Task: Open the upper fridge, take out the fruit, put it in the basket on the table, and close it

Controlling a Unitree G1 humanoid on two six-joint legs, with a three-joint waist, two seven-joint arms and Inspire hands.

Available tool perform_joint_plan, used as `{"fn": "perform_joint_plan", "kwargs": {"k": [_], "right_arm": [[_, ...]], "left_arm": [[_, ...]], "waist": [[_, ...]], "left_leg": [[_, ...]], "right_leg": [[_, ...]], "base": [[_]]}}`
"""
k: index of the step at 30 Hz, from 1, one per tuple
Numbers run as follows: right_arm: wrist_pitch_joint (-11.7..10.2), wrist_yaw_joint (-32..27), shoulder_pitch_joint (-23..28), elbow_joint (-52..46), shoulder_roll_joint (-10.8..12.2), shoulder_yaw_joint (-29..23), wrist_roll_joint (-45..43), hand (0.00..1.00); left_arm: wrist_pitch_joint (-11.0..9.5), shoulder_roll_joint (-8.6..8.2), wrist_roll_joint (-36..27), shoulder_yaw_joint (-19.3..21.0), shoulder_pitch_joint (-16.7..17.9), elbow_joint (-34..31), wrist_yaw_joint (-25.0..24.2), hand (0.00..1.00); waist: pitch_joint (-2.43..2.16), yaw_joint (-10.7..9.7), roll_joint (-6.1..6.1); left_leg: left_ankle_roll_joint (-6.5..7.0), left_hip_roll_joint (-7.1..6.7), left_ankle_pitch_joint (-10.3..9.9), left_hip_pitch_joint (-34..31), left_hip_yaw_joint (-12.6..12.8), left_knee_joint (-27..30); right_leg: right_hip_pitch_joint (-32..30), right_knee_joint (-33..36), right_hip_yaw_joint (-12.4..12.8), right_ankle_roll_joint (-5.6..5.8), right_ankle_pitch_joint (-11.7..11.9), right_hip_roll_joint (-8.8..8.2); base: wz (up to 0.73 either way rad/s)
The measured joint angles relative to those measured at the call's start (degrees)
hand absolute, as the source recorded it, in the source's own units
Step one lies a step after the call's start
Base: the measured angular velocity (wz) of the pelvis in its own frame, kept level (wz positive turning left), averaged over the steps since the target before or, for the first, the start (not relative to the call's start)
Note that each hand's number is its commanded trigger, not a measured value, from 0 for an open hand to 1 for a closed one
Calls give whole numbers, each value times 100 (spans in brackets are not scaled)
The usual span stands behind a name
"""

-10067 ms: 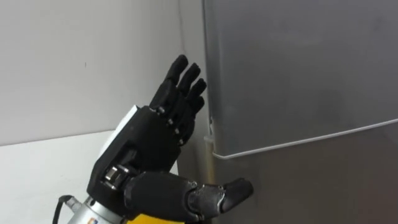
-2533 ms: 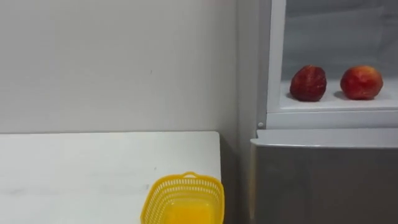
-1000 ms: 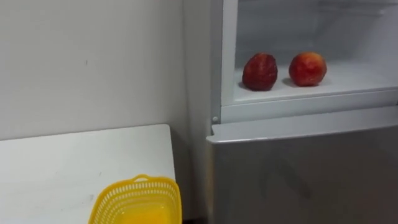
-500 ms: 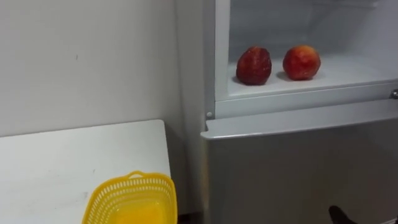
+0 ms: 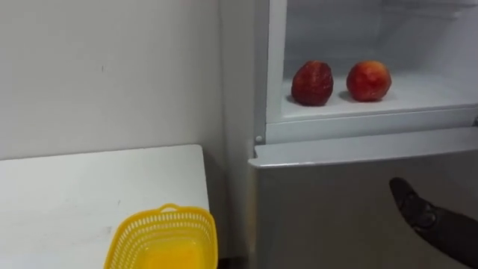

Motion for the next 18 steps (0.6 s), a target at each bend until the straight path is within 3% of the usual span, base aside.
{"fn": "perform_joint_plan", "kwargs": {"k": [5,9,12,13,14,18], "right_arm": [[-2,43,-684,6,-166,9,301,0],[-7,120,-1058,275,-331,-31,582,0],[12,180,-1327,650,-340,-43,695,0],[28,182,-1429,817,-399,-48,787,0],[74,214,-1482,934,-487,-70,853,0],[151,298,-1786,1226,-605,-181,951,0]], "left_arm": [[34,149,85,-59,-67,18,-69,0],[161,137,467,-2,-55,5,-114,0],[223,136,504,23,-64,-1,-170,0],[283,137,504,25,-89,-1,-183,0],[328,136,511,26,-103,-6,-207,0],[421,125,907,165,-170,-14,-311,0]], "waist": [[-9,36,-142],[-4,139,-154],[27,146,-164],[63,138,-186],[72,145,-195],[56,191,-224]], "left_leg": [[-4,1,3,3,-129,22],[-4,-1,3,43,-151,32],[-4,-3,3,30,-251,52],[-4,-4,3,19,-301,68],[-5,-5,3,2,-333,70],[-10,-12,7,-22,-398,98]], "right_leg": [[123,-112,-131,-9,7,-4],[208,-176,-156,-3,20,-8],[229,-175,-227,-5,21,-15],[246,-176,-275,-6,21,-20],[240,-178,-295,-6,21,-21],[254,-181,-410,-7,21,-58]], "base": [[14],[6],[12],[17],[16],[11]]}}
